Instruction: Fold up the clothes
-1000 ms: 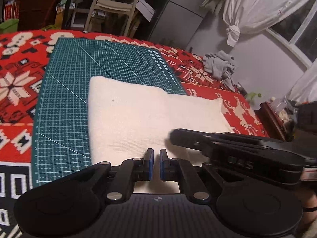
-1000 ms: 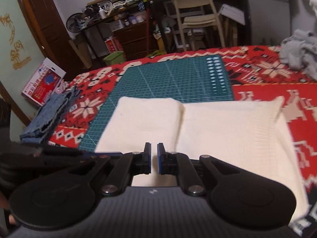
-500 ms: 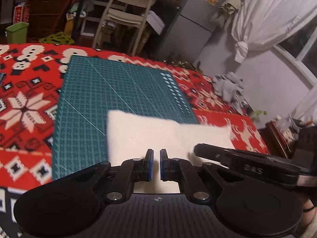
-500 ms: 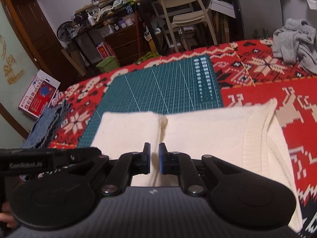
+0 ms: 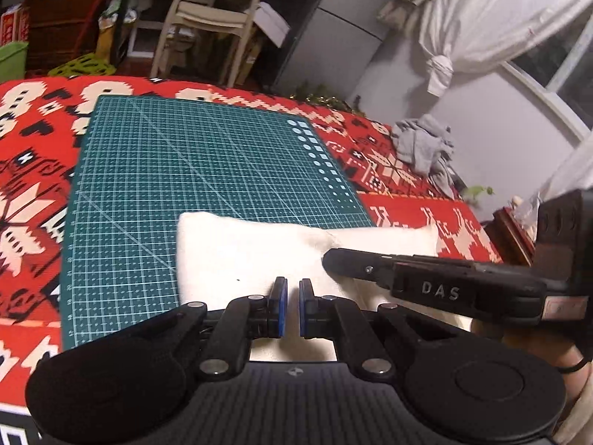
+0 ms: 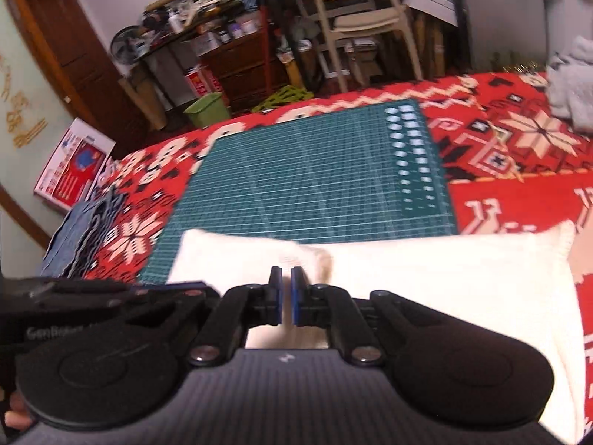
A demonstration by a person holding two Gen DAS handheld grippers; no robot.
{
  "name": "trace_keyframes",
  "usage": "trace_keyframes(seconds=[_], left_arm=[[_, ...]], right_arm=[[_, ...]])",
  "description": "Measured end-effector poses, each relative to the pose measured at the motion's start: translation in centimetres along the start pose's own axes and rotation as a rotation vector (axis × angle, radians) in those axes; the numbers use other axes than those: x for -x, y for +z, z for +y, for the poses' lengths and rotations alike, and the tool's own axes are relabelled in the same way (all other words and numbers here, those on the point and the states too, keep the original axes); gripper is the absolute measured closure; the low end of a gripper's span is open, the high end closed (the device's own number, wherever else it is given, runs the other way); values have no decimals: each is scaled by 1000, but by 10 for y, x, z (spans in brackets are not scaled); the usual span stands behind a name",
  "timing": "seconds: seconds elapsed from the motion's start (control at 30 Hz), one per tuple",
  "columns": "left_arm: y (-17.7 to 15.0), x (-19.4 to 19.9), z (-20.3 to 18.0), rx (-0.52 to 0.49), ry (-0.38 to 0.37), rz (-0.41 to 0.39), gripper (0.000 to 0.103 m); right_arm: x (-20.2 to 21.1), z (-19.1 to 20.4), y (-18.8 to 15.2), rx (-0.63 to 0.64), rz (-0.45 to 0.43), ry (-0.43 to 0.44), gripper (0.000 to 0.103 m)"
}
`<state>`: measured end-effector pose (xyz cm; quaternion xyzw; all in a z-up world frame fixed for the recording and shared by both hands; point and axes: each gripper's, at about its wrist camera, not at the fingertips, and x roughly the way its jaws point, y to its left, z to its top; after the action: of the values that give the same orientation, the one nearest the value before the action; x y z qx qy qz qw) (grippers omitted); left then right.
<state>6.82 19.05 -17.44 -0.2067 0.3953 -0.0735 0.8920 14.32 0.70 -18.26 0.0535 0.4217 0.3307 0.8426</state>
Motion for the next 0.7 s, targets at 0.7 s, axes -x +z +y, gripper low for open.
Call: trace_keyframes(seconds=[0.7], left_arm=[[-7,20,27,62,74,-33,98]], right_arm=[[-12,45,-5,121,32,73,100]])
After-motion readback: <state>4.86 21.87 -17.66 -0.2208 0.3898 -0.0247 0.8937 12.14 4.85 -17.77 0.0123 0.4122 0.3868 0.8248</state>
